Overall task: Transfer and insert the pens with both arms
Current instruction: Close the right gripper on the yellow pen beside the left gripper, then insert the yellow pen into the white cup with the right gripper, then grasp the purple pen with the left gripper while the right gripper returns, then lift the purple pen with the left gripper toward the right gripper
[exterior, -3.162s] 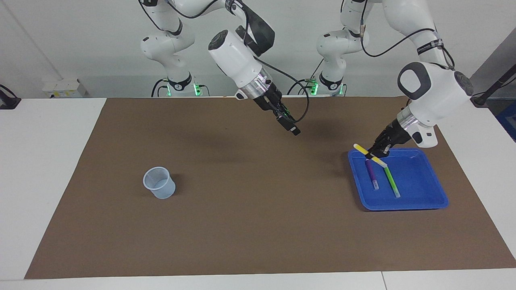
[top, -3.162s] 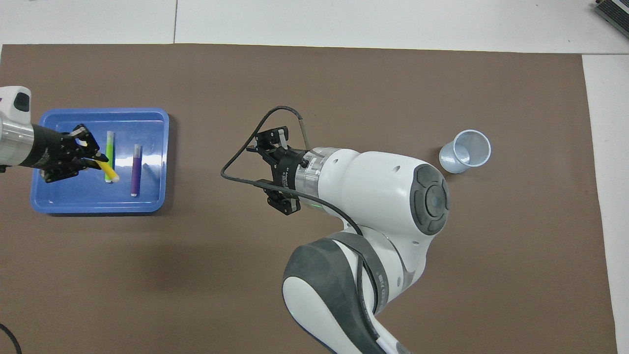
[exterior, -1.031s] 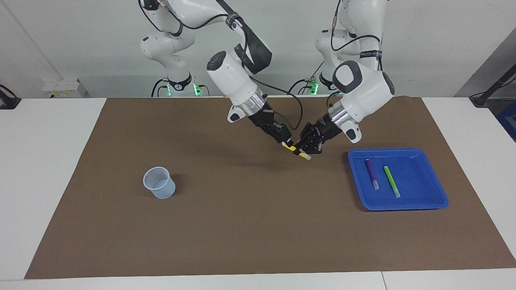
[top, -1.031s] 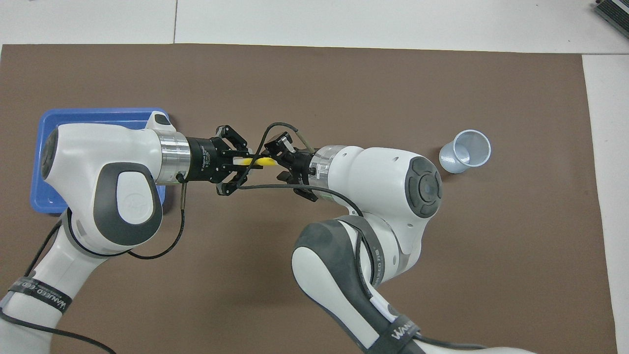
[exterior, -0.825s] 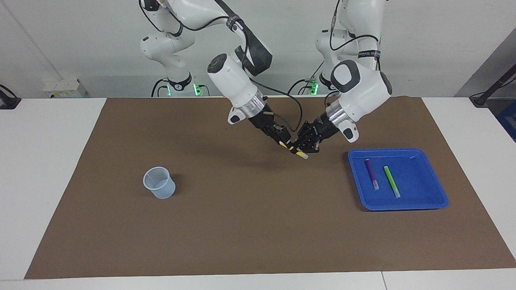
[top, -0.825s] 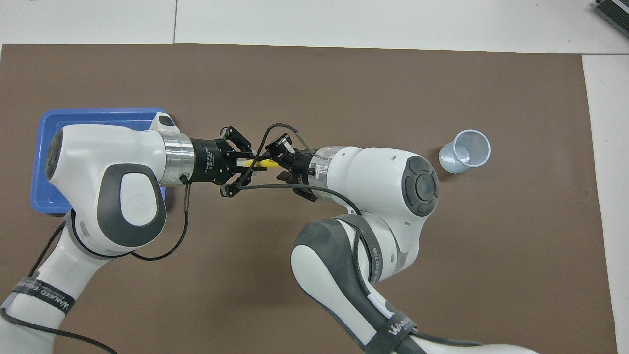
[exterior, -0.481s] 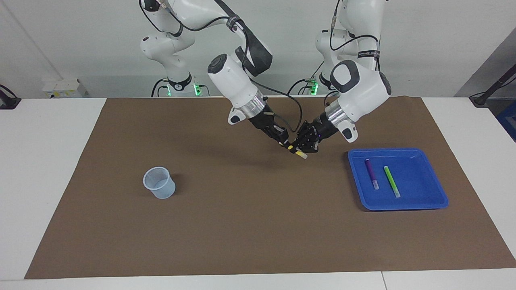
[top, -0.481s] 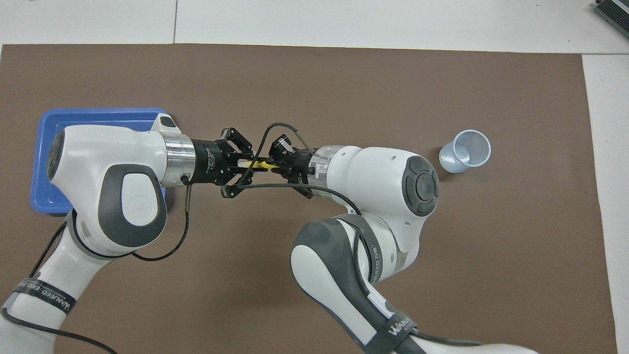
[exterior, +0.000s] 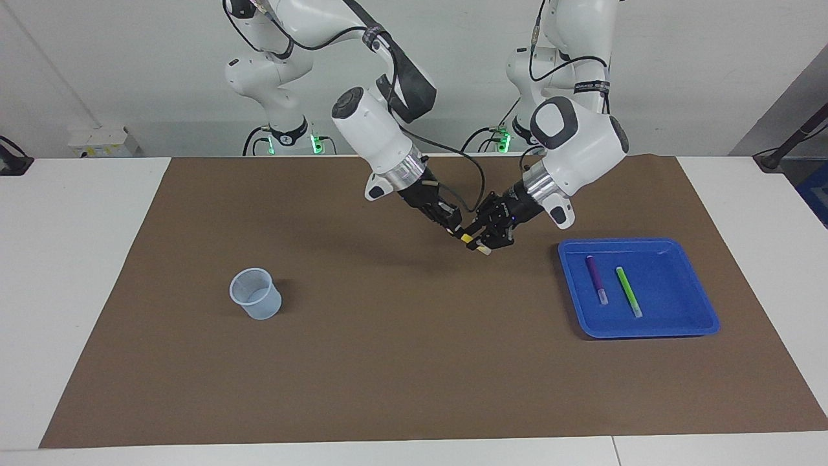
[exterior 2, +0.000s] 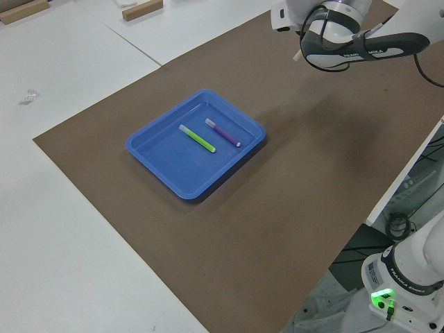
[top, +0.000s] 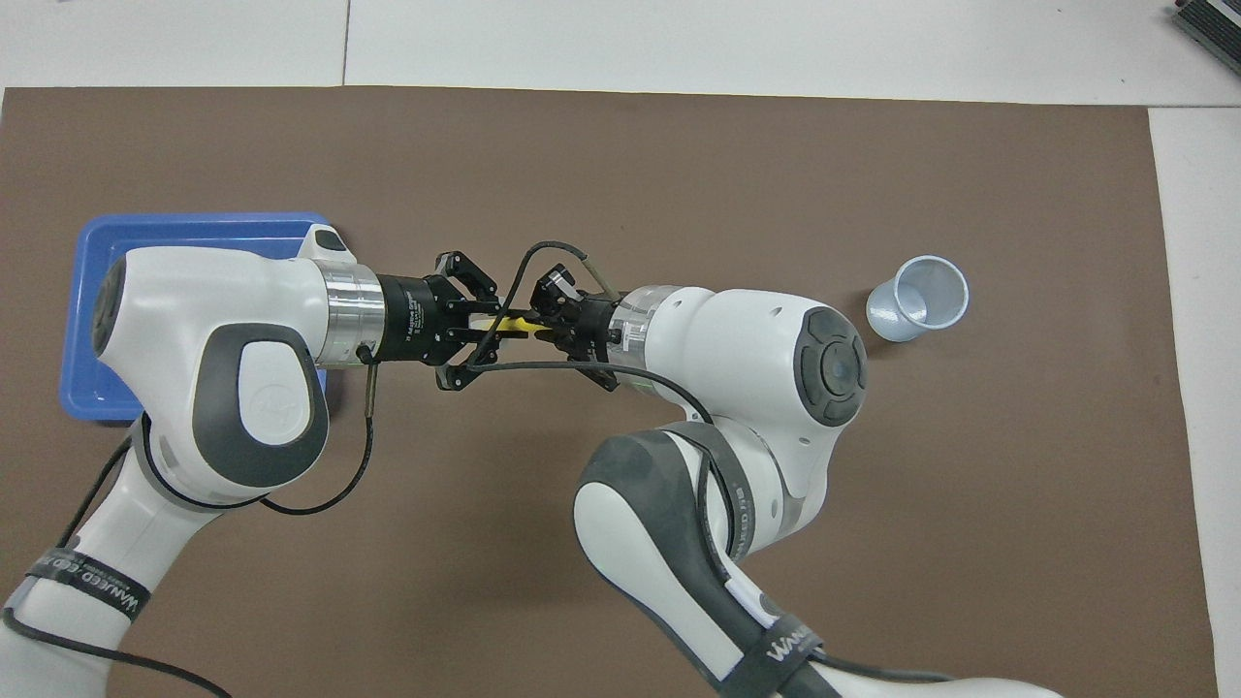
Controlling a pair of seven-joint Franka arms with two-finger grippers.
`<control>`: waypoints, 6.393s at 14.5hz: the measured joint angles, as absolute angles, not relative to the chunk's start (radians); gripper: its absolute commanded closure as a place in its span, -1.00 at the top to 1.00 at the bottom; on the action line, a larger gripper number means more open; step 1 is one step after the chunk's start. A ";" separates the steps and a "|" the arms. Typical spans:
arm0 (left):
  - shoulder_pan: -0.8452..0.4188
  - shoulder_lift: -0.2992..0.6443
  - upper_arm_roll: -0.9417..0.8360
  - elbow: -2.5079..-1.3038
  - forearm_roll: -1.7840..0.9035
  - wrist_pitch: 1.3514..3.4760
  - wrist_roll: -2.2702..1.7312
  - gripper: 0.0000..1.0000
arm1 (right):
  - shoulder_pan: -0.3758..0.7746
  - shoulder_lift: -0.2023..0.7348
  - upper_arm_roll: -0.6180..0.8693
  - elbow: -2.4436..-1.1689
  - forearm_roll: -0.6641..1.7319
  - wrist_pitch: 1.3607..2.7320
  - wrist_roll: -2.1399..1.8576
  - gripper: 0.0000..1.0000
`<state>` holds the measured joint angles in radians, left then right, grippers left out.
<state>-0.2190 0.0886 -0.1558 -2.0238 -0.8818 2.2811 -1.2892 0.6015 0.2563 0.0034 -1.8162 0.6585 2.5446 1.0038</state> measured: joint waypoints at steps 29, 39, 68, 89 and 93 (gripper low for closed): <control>0.135 0.072 -0.124 -2.045 -0.031 2.215 -0.160 0.96 | 0.020 0.125 -0.005 -1.809 0.012 2.105 -0.059 -1.00; 0.136 0.330 -0.141 -1.882 0.014 2.234 -0.063 0.70 | 0.021 0.151 -0.002 -1.874 0.012 2.182 -0.023 0.69; 0.113 0.346 -0.135 -1.897 0.003 2.164 0.005 -1.00 | 0.364 0.085 0.017 -1.875 0.377 2.268 0.844 1.00; -0.099 0.250 -0.159 -1.875 -0.600 2.185 -0.963 -1.00 | 0.623 0.229 0.017 -1.908 0.529 2.653 1.413 0.84; -0.175 0.257 -0.159 -1.880 -0.671 2.316 -1.127 -1.00 | 0.623 0.233 0.017 -1.908 0.534 2.654 1.413 0.72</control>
<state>-0.1749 0.2569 -0.1593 -1.8801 -0.6712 2.3156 -1.1271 0.6232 0.2329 0.0165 -1.9084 0.5341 2.6535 1.4126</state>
